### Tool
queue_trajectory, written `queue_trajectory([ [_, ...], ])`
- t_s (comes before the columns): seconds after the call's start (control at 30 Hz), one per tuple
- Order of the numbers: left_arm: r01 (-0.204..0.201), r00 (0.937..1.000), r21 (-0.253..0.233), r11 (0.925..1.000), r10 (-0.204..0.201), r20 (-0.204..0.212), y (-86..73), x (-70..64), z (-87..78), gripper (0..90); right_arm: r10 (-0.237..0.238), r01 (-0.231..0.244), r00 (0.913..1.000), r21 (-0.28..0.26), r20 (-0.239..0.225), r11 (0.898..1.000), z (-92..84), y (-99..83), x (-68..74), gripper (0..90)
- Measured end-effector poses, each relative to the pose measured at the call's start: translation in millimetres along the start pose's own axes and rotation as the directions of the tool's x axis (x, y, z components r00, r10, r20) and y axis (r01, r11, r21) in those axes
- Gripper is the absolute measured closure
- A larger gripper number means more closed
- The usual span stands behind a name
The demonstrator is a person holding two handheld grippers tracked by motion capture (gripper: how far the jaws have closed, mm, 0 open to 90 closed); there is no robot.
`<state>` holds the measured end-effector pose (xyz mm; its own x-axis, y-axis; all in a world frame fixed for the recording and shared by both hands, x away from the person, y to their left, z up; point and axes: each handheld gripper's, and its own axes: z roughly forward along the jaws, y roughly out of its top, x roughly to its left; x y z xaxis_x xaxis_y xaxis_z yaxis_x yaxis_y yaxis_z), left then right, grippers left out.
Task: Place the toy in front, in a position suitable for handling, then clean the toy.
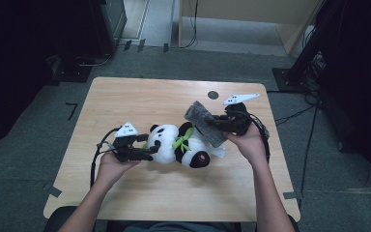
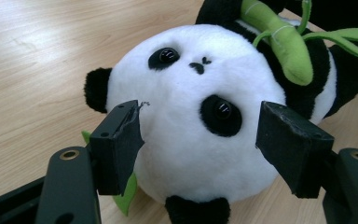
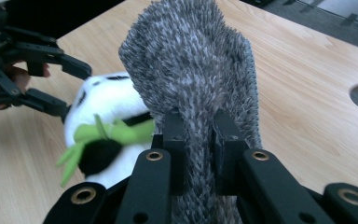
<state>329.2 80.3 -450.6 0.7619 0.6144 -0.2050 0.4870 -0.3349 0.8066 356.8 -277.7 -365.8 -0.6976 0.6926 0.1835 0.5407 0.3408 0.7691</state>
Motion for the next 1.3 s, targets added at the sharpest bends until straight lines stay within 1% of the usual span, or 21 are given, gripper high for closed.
queue_trajectory([
  [0.1, -0.003, 1.0000, 0.001, 1.0000, 0.003, 0.009, -0.4, -2.4, 1.4, 30.1, -0.022, 0.022, 0.9997, -0.003, -0.008, 1.000, 5.6, 6.8, 7.9, 79.8],
  [0.13, -0.007, 1.0000, 0.004, 1.0000, 0.007, 0.007, -0.8, -3.1, 2.1, 29.9, -0.022, 0.022, 0.9996, -0.003, -0.014, 1.000, 7.7, 9.2, 10.9, 79.8],
  [0.27, -0.011, 0.9999, 0.012, 0.9999, 0.011, 0.002, -2.5, -5.1, 3.4, 28.9, -0.057, 0.057, 0.9978, -0.001, -0.032, 0.998, 19.7, 18.9, 22.5, 79.8],
  [0.37, -0.002, 1.0000, 0.005, 1.0000, 0.002, 0.002, -4.8, -6.1, 3.0, 28.6, -0.068, 0.068, 0.9967, 0.006, -0.044, 0.998, 30.8, 25.0, 29.2, 79.8],
  [0.47, 0.000, 1.0000, 0.012, 0.9999, 0.000, -0.006, -7.5, -6.0, 4.6, 28.0, -0.075, 0.075, 0.9956, 0.009, -0.057, 0.997, 41.4, 29.5, 34.4, 79.8],
  [0.57, 0.008, 0.9999, 0.004, 1.0000, -0.008, -0.013, -11.1, -6.2, 6.9, 27.3, -0.088, 0.089, 0.9937, 0.014, -0.070, 0.996, 51.2, 33.3, 39.7, 79.8],
  [0.73, 0.008, 0.9997, -0.014, 0.9999, -0.009, -0.021, -15.7, -5.7, 10.2, 25.8, -0.104, 0.107, 0.9905, 0.025, -0.090, 0.994, 68.6, 38.4, 47.0, 79.8],
  [0.8, 0.008, 0.9996, -0.010, 0.9999, -0.009, -0.029, -18.0, -5.3, 12.3, 24.3, -0.100, 0.104, 0.9901, 0.028, -0.098, 0.994, 75.9, 40.1, 49.0, 79.8],
  [0.87, 0.000, 0.9992, 0.003, 1.0000, 0.000, -0.039, -21.0, -5.8, 15.7, 20.9, -0.107, 0.110, 0.9889, 0.030, -0.103, 0.993, 83.2, 41.6, 51.1, 79.8],
  [0.93, 0.016, 0.9989, 0.016, 0.9997, -0.015, -0.045, -24.3, -5.3, 19.8, 15.3, -0.113, 0.118, 0.9871, 0.034, -0.113, 0.992, 90.3, 42.4, 52.9, 79.8],
  [0.97, 0.027, 0.9988, 0.019, 0.9995, -0.026, -0.042, -25.4, -5.2, 20.9, 14.5, -0.111, 0.116, 0.9870, 0.043, -0.116, 0.992, 93.9, 42.3, 54.0, 79.8],
  [1.03, 0.024, 0.9989, 0.010, 0.9997, -0.024, -0.041, -26.5, -4.8, 21.2, 14.5, -0.116, 0.125, 0.9857, 0.067, -0.122, 0.990, 102.1, 41.6, 55.4, 79.9],
  [1.13, 0.017, 0.9991, 0.002, 0.9999, -0.017, -0.040, -28.3, -4.2, 22.4, 16.7, -0.119, 0.130, 0.9842, 0.082, -0.131, 0.988, 109.5, 40.1, 57.2, 79.9],
  [1.23, 0.014, 0.9989, 0.005, 0.9999, -0.013, -0.046, -26.9, -5.4, 21.7, 27.4, -0.127, 0.134, 0.9834, 0.052, -0.130, 0.990, 106.3, 42.2, 60.3, 80.1],
  [1.3, 0.004, 0.9986, 0.013, 0.9999, -0.004, -0.054, -25.2, -6.2, 21.8, 32.2, -0.140, 0.146, 0.9796, 0.030, -0.144, 0.989, 102.7, 45.0, 65.0, 80.2],
])
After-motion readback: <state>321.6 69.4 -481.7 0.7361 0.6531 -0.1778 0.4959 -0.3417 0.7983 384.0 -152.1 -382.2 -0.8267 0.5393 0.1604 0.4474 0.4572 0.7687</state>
